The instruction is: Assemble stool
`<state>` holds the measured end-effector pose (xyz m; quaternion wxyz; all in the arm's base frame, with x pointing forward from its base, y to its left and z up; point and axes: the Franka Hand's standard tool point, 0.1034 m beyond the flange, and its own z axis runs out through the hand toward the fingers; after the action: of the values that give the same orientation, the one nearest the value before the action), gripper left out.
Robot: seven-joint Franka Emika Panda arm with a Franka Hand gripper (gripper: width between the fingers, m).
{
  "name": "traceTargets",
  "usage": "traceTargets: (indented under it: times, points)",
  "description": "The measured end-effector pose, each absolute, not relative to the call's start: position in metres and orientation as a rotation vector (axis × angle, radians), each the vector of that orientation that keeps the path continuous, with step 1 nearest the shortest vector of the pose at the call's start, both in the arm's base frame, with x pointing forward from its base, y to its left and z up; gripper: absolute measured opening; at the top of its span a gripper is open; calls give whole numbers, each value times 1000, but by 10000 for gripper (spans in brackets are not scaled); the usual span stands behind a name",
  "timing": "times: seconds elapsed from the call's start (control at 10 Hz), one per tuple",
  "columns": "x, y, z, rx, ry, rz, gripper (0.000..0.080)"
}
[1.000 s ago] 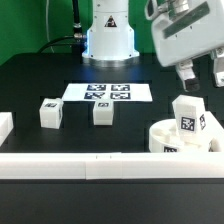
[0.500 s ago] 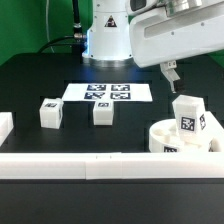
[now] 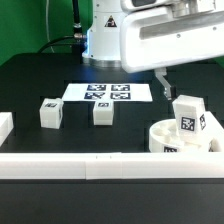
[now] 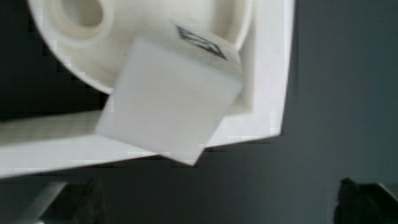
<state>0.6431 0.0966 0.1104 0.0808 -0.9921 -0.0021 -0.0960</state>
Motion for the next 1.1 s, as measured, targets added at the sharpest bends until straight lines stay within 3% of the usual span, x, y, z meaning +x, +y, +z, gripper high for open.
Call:
traceTargets:
  times: [0.6, 1.1]
  points:
    - [640, 97, 102, -2996, -495, -217, 649]
    - [629, 106, 98, -2982, -512, 218, 649]
